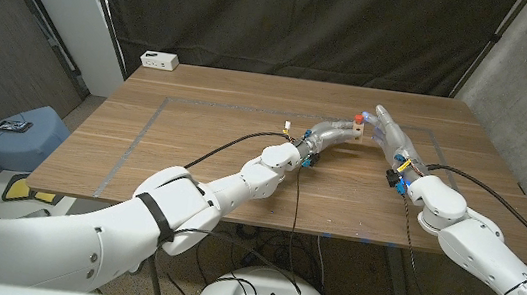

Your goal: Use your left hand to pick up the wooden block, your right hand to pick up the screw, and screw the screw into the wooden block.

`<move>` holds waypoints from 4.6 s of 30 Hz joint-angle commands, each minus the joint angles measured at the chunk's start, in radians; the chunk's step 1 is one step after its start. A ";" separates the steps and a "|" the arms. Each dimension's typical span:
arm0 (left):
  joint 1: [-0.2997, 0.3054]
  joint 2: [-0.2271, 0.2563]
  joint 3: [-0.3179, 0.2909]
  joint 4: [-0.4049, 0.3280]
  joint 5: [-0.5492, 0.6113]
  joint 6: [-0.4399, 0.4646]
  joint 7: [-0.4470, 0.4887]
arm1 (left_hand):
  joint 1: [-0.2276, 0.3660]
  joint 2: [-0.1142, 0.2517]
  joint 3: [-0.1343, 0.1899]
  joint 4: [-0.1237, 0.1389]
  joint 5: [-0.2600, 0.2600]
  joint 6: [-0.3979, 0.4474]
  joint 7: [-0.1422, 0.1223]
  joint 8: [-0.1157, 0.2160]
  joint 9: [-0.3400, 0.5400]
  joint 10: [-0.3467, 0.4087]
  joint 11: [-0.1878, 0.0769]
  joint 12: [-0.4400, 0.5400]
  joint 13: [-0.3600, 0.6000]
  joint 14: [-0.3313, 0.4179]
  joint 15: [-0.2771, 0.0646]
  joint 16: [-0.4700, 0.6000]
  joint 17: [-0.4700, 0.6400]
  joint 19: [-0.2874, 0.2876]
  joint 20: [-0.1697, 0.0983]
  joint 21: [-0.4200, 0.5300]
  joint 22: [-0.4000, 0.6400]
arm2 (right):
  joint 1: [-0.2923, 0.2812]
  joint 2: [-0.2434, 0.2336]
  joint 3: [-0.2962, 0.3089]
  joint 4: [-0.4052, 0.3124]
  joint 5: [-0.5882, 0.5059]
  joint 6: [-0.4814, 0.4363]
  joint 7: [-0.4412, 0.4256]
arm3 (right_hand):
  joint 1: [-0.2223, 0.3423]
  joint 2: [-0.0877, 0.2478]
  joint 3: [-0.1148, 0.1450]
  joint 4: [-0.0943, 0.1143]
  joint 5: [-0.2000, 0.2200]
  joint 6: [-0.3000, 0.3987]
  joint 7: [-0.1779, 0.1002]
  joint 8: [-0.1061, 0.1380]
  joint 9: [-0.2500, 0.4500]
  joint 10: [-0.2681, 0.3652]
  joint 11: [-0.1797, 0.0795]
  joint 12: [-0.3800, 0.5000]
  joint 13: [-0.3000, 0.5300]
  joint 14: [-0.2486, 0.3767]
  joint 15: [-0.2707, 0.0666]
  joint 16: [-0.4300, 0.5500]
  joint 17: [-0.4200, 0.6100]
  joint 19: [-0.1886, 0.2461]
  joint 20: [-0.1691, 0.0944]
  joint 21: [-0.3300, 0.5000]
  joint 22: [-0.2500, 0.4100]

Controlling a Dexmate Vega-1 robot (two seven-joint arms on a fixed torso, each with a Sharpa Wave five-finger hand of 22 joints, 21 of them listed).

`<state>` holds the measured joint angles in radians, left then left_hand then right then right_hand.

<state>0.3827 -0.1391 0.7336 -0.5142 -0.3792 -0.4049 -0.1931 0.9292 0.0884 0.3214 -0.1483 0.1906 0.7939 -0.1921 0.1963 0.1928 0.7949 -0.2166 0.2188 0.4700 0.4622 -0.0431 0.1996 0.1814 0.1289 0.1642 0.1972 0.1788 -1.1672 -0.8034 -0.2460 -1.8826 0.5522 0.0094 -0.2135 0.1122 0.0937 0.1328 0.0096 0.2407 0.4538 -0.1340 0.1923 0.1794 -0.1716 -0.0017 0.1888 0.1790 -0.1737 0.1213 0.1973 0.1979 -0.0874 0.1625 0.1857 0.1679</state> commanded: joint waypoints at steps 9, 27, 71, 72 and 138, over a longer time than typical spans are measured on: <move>-0.021 -0.025 -0.006 0.057 -0.003 -0.010 -0.008 | -0.026 0.006 0.004 0.013 0.007 0.037 -0.017 0.011 0.003 0.030 -0.001 0.010 0.000 0.019 -0.043 0.008 0.003 0.002 0.000 0.008 0.005 | -0.016 -0.012 0.006 -0.020 0.003 -0.017 -0.003 | -0.010 0.001 0.008 0.005 0.006 0.025 -0.008 0.010 0.004 -0.084 0.007 0.006 0.004 -0.152 0.006 0.008 0.003 0.004 0.004 0.004 0.003; -0.044 -0.044 -0.013 0.107 -0.010 -0.005 -0.017 | -0.044 0.004 0.005 0.014 0.007 0.065 -0.014 0.017 0.003 0.057 -0.001 0.014 -0.004 0.031 -0.047 0.009 0.004 0.002 -0.003 0.008 0.005 | -0.025 -0.006 0.004 -0.030 0.006 -0.021 -0.015 | -0.014 0.001 0.008 0.008 0.005 0.032 -0.016 0.010 0.004 -0.079 0.006 0.007 0.004 -0.151 0.005 0.009 0.004 0.004 0.005 0.004 0.003; -0.062 -0.040 0.009 0.122 0.020 -0.025 0.005 | -0.020 0.006 0.023 -0.009 0.012 0.045 0.018 0.007 0.003 0.041 -0.001 -0.003 -0.008 0.016 -0.053 0.003 0.005 0.003 0.001 0.008 0.005 | -0.075 0.002 0.065 -0.062 0.009 -0.036 -0.089 | -0.015 -0.002 0.009 0.008 0.005 0.012 -0.017 -0.003 0.003 -0.068 0.009 0.009 0.004 -0.136 0.006 0.013 0.003 0.021 0.008 0.009 0.003; -0.061 -0.039 0.010 0.120 0.022 -0.028 0.008 | -0.019 0.006 0.023 -0.009 0.012 0.043 0.018 0.007 0.003 0.041 -0.001 -0.004 -0.008 0.014 -0.053 0.003 0.005 0.003 0.002 0.008 0.005 | -0.078 0.002 0.067 -0.062 0.009 -0.035 -0.089 | -0.014 -0.003 0.009 0.008 0.005 0.012 -0.016 -0.003 0.003 -0.064 0.010 0.010 0.004 -0.135 0.007 0.013 0.003 0.022 0.007 0.009 0.003; -0.053 -0.025 0.055 0.100 0.089 -0.099 0.065 | 0.015 -0.001 0.023 -0.020 0.013 0.043 0.037 0.011 0.003 0.036 -0.001 -0.002 -0.005 0.011 -0.061 0.006 0.005 0.001 -0.007 0.008 0.005 | -0.011 0.007 0.022 0.016 0.012 0.006 -0.010 | -0.027 -0.011 0.004 0.013 0.005 -0.059 0.045 -0.011 0.001 -0.081 0.033 0.000 0.004 -0.146 0.013 0.005 0.004 0.016 0.003 0.002 0.003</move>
<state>0.3293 -0.1666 0.7867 -0.4111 -0.2944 -0.5016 -0.1290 0.9334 0.0802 0.3395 -0.1663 0.1999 0.8191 -0.1731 0.1998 0.1930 0.8264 -0.2133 0.2122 0.4609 0.4800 -0.0467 0.2036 0.1838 0.1289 0.1642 0.1972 0.1788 -1.1787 -0.7888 -0.2219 -1.8552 0.5684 0.0169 -0.2241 0.0936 0.0831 0.1370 0.0137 0.2407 0.3994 -0.0845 0.1772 0.1819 -0.1698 0.0288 0.1924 0.1790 -0.1735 0.1287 0.2050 0.1976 -0.0644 0.1609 0.1884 0.1678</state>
